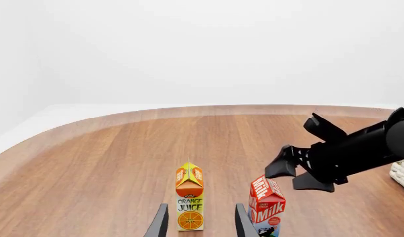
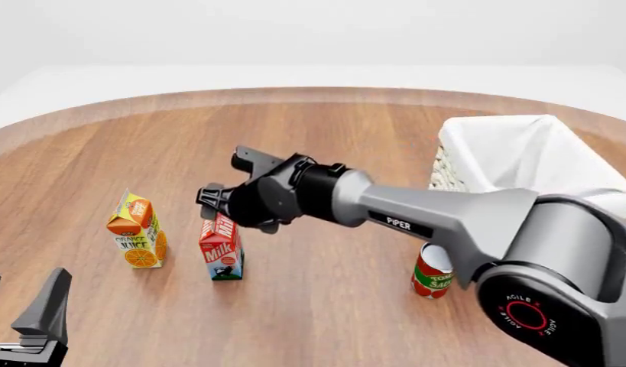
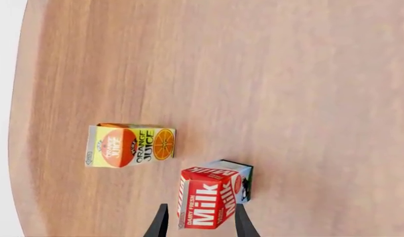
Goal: Pick the milk and place it in the basket.
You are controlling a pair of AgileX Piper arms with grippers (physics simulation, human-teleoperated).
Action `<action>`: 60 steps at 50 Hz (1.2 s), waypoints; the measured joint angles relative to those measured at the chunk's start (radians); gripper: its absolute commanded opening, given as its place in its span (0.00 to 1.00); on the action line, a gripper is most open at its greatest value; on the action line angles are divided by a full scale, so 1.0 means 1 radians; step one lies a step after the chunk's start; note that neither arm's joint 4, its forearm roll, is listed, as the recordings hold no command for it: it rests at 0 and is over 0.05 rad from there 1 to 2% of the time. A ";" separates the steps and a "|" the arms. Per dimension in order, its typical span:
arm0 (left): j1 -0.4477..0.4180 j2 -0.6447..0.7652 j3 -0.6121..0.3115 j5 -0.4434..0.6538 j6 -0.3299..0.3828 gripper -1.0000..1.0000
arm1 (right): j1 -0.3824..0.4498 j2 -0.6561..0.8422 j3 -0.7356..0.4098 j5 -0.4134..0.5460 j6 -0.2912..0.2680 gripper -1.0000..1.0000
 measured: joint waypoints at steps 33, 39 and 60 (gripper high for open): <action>0.000 0.000 0.000 0.000 0.000 1.00 | 0.019 0.048 -0.038 0.019 0.007 1.00; 0.000 0.000 0.000 0.000 0.000 1.00 | 0.017 0.050 -0.036 0.018 0.007 1.00; 0.000 0.000 0.000 0.000 0.000 1.00 | 0.027 0.064 -0.028 0.004 0.021 1.00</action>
